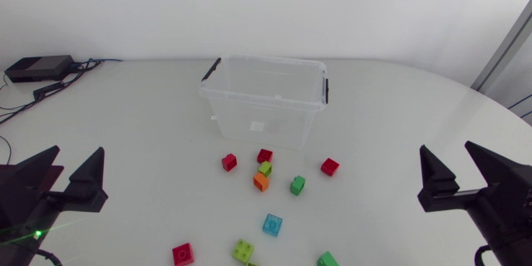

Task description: Pick up the duplo bricks and place them in the container

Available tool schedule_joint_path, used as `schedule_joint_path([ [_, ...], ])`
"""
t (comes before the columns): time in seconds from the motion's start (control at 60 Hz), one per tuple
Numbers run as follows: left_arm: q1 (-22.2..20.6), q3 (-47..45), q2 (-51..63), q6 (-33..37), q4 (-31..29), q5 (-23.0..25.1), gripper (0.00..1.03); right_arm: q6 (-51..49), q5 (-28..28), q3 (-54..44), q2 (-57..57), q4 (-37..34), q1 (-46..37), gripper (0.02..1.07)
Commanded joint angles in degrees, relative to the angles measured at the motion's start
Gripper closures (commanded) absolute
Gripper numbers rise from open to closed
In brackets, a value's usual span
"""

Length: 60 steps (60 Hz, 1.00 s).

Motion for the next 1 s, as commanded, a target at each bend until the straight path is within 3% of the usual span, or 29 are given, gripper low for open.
schedule_joint_path([
  [0.0, 0.2, 3.8, 4.0, -0.5, 1.1, 0.0, 0.06, 1.4, 0.7, 2.4, 3.3, 1.0, 0.4, 0.08],
  [0.2, -0.1, 13.6, 22.1, -0.5, -0.5, 0.1, 0.06, 3.0, 0.7, 7.8, 15.8, 1.7, 1.3, 0.08],
  [0.433, -7.6, 28.3, 41.5, 4.1, -17.6, 0.0, 0.08, 5.2, 0.4, 16.7, 32.4, -2.4, 3.9, 0.08],
  [0.6, -10.4, 36.2, 57.2, 6.4, -29.7, 0.0, 0.07, 4.3, -0.1, 26.8, 43.4, -14.9, 5.7, 0.08],
  [0.783, -15.1, 35.4, 64.4, 14.8, -30.9, 1.4, 0.07, 2.9, -6.3, 34.4, 56.5, -25.3, 5.7, 0.08],
  [0.883, -18.9, 35.4, 66.3, 16.7, -33.5, 1.7, 0.07, -0.4, -13.8, 34.7, 58.5, -26.8, 5.6, 0.08],
  [0.983, -24.8, 35.1, 67.5, 19.5, -38.1, 3.7, 0.07, -1.5, -15.1, 35.5, 60.6, -28.1, 6.9, 0.08],
])
